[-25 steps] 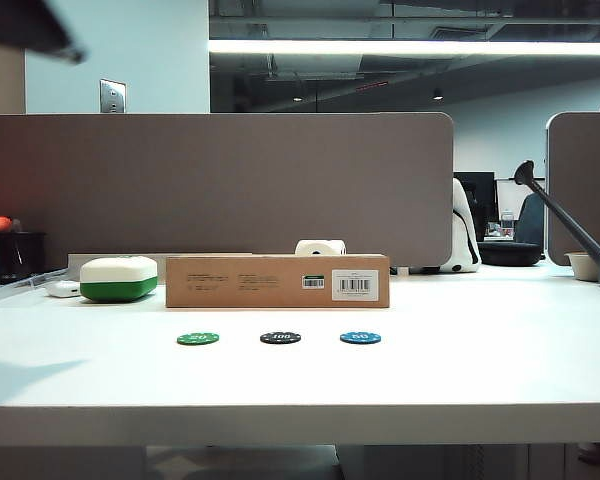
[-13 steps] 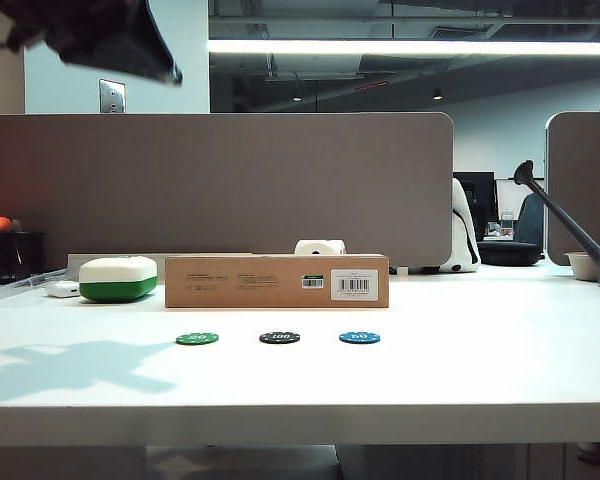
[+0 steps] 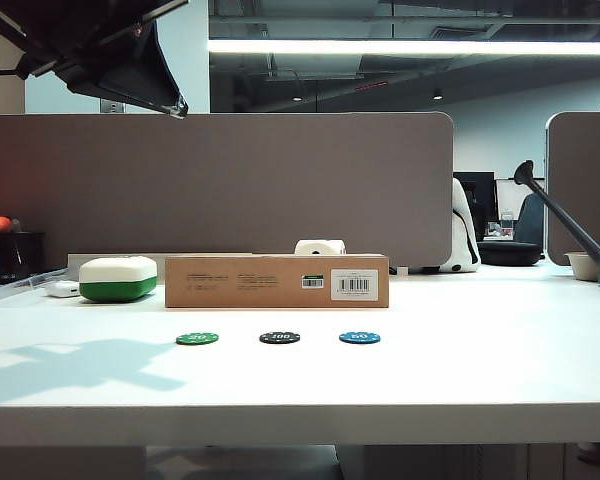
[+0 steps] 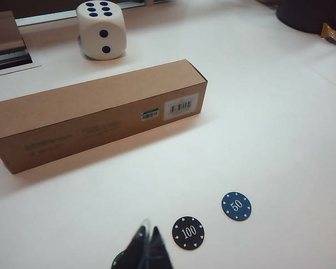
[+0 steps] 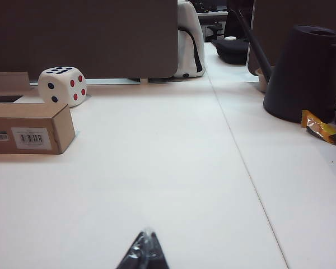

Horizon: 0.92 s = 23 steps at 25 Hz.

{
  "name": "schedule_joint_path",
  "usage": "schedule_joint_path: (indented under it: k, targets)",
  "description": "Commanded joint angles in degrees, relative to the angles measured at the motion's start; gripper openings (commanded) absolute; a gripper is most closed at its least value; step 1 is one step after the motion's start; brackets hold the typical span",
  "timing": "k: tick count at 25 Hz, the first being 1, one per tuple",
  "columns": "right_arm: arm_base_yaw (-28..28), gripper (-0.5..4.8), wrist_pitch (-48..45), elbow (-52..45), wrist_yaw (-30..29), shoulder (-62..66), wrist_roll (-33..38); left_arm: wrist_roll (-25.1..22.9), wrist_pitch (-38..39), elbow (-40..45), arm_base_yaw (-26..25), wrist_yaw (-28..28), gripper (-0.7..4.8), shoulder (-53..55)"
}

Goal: Push the chip with the highest value in the row forward next to the rectangular box.

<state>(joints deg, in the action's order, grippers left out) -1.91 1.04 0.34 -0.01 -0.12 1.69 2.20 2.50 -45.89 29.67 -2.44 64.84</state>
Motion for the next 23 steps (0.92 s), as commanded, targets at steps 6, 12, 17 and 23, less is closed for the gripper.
schedule_joint_path:
  k: [6,12,17,23]
  targets:
    - [-0.1,-0.06,-4.7,-0.2,-16.1,0.0,30.3,-0.2,-0.5,-0.1,-0.1,-0.2,-0.05,1.3]
    - [-0.1,-0.06,-20.7,-0.1,-24.6,0.0,43.3,-0.2,0.0,0.0,-0.1,-0.2,-0.05,4.5]
    - [-0.1,-0.06,-38.2,2.1,-28.9,0.2,53.0,-0.2,0.0,-0.1,-0.1,-0.2,-0.05,4.5]
    - [0.0,-0.06,-1.5,20.7,-26.3,2.1,32.7,-0.2,0.0,0.0,-0.1,-0.2,-0.05,4.5]
